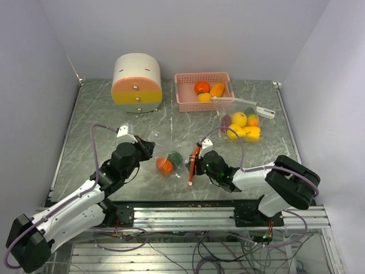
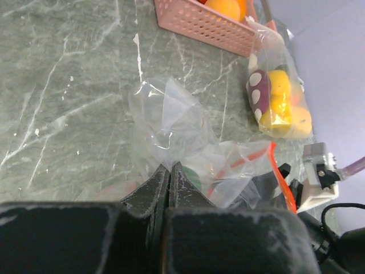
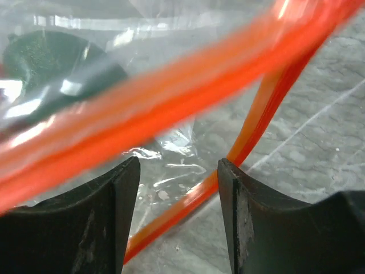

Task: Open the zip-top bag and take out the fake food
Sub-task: Pick up the fake fruit from the zipper food storage bag.

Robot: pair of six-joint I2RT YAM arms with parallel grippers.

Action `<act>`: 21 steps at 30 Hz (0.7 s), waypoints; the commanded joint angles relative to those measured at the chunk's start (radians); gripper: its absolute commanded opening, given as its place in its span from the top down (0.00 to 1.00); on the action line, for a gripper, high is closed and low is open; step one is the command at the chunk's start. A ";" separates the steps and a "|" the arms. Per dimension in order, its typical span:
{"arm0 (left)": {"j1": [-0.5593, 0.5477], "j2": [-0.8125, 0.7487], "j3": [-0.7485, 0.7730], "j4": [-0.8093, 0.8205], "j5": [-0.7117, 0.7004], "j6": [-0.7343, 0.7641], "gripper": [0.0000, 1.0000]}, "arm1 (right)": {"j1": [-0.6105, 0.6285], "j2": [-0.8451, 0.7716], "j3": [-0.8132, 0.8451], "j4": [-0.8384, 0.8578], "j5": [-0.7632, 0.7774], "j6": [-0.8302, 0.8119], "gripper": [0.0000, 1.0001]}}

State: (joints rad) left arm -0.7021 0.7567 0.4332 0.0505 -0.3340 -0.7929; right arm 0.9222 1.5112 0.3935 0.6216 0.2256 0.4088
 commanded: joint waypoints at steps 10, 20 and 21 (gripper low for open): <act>-0.004 0.165 -0.036 0.052 -0.016 -0.012 0.93 | -0.002 -0.037 -0.040 0.140 -0.260 -0.083 0.39; -0.004 0.255 -0.046 0.106 0.013 -0.019 0.93 | -0.001 -0.025 -0.025 0.235 -0.312 -0.037 0.29; -0.004 0.260 -0.048 0.109 0.012 -0.020 0.93 | -0.001 -0.033 -0.028 0.236 -0.301 -0.031 0.28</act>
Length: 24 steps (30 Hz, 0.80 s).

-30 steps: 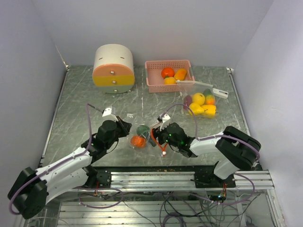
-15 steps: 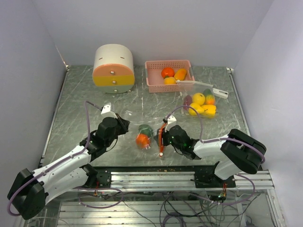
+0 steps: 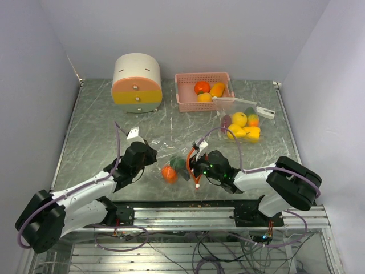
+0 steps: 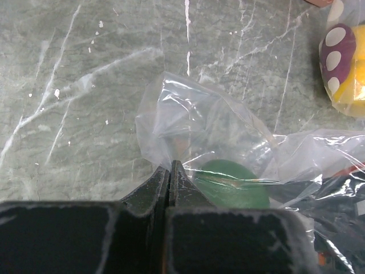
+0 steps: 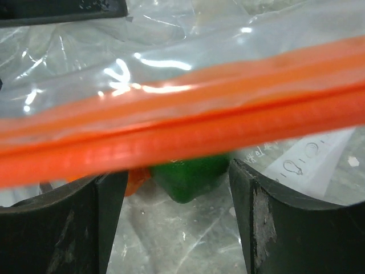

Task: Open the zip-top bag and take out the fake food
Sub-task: Pick up the fake fruit from the zipper food storage bag.

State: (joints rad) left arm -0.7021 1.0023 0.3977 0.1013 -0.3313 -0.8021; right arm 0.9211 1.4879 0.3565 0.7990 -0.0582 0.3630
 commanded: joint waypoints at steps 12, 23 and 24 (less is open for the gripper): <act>-0.004 0.057 -0.037 0.126 0.063 -0.023 0.93 | 0.000 0.105 0.103 0.011 0.113 -0.029 0.19; -0.004 0.075 -0.028 0.107 0.048 -0.025 0.93 | 0.002 0.180 0.141 -0.023 0.159 -0.057 0.31; -0.003 0.071 -0.023 0.091 0.032 -0.023 0.93 | 0.003 0.173 0.129 -0.027 0.171 -0.056 0.34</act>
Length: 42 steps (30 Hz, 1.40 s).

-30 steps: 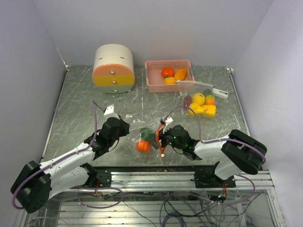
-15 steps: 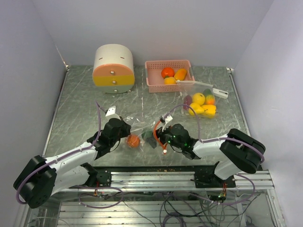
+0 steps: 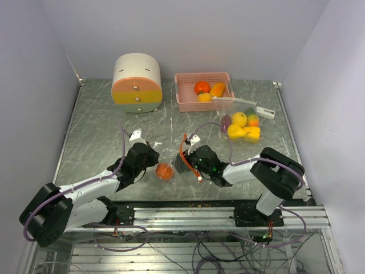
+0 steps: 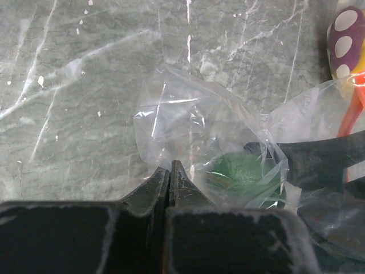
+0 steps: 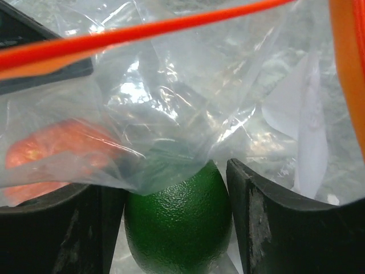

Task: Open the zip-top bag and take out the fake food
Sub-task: Pick up the fake fruit from the zipper food storage bag, then place the fake fruit in the bin.

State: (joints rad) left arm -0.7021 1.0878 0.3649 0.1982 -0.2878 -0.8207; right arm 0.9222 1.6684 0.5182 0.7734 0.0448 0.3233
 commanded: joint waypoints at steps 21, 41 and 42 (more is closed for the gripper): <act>0.049 0.057 0.019 -0.060 -0.055 -0.034 0.93 | -0.002 -0.370 -0.046 -0.323 0.302 0.020 0.70; 0.069 -0.005 -0.019 -0.058 -0.026 -0.018 0.93 | -0.338 -0.319 0.360 -0.496 0.546 -0.125 0.69; 0.069 -0.004 -0.019 -0.059 -0.022 -0.018 0.93 | -0.358 -0.293 0.382 -0.481 0.571 -0.156 0.69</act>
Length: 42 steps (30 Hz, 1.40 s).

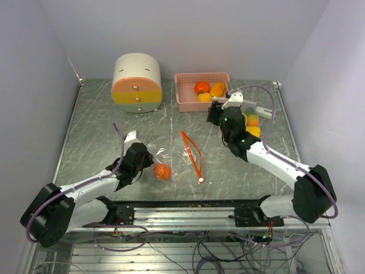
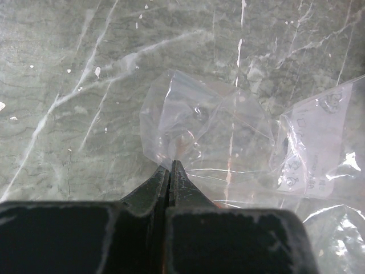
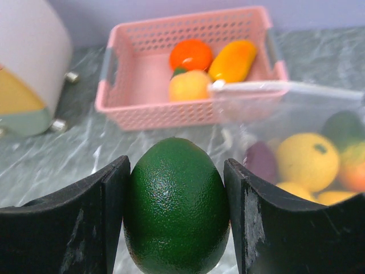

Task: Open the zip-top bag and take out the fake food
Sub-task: Place the fake fruit in the bin.

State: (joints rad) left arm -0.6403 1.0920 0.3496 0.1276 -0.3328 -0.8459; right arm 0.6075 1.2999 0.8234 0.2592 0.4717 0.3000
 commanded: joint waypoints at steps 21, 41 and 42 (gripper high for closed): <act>0.006 0.003 0.029 -0.034 0.037 0.038 0.93 | -0.286 0.971 0.953 0.064 -0.002 -0.347 0.69; 0.008 0.046 0.008 0.020 0.044 0.071 0.93 | -0.339 1.005 1.042 0.020 -0.159 -0.297 0.10; 0.008 0.038 0.009 0.014 0.039 0.073 0.93 | -0.339 0.970 1.000 0.035 -0.163 -0.288 0.09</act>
State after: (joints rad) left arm -0.6384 1.1679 0.3531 0.1307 -0.2871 -0.7929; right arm 0.2695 2.4245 1.9205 0.2562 0.3210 -0.0193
